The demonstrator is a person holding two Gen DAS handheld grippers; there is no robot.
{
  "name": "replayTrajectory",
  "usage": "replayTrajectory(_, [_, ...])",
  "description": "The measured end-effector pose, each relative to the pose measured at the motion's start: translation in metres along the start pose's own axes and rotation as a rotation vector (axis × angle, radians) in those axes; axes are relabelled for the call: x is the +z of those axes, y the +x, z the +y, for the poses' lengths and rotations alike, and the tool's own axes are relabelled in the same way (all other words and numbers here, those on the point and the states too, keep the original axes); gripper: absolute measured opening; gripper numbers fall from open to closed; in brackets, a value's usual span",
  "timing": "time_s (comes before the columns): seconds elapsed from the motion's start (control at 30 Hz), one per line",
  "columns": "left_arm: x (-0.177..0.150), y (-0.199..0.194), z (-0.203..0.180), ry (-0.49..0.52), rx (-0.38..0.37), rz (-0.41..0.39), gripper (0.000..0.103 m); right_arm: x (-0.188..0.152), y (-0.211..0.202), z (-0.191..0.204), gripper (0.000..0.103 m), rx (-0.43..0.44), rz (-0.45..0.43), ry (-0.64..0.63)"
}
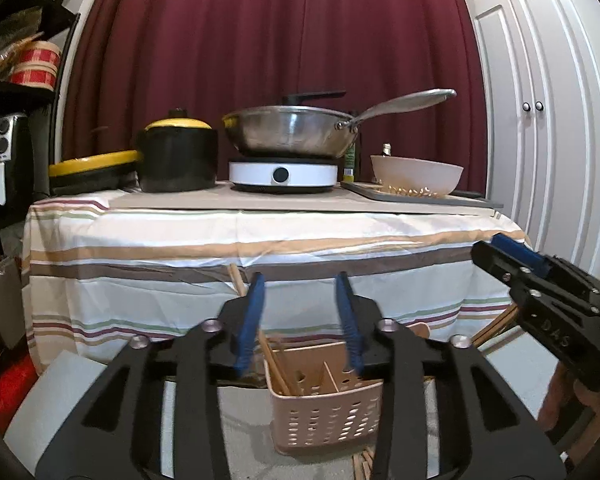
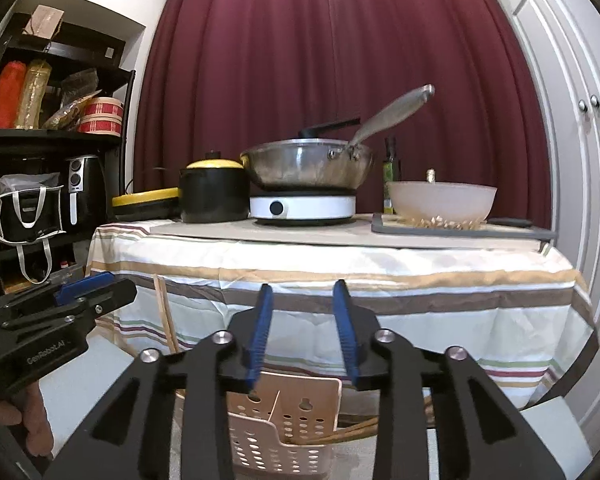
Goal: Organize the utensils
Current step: 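Lower both chopsticks into the caddy and open both grippers, then move both open grippers back over the remaining chopsticks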
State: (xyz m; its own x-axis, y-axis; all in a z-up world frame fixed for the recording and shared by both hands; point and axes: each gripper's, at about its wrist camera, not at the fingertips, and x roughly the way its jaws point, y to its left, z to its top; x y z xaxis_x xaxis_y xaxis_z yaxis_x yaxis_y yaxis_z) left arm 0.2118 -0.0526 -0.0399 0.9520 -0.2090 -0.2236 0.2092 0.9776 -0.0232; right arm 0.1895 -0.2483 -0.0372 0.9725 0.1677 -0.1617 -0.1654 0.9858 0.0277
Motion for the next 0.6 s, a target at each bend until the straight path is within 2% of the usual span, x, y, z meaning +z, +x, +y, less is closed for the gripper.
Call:
replayTrajectory(0.17, [-0.002, -0.026, -0.002, 0.026, 0.015, -0.016, 0.048, 0.0, -0.025, 0.005, 0.039, 0.003, -0.001, -0.013])
replayTrajectory(0.37, [-0.021, -0.062, -0.002, 0.022, 0.041, -0.003, 0.054, -0.019, -0.058, 0.012, 0.04, -0.013, 0.035, -0.026])
replayTrajectory(0.5, [-0.045, -0.078, -0.003, 0.016, 0.049, 0.038, 0.057, -0.041, -0.076, 0.016, 0.04, -0.034, 0.076, -0.031])
replayTrajectory(0.6, [-0.072, -0.085, -0.003, 0.006, 0.059, 0.101, 0.057, -0.062, -0.087, 0.018, 0.04, -0.044, 0.115, -0.014])
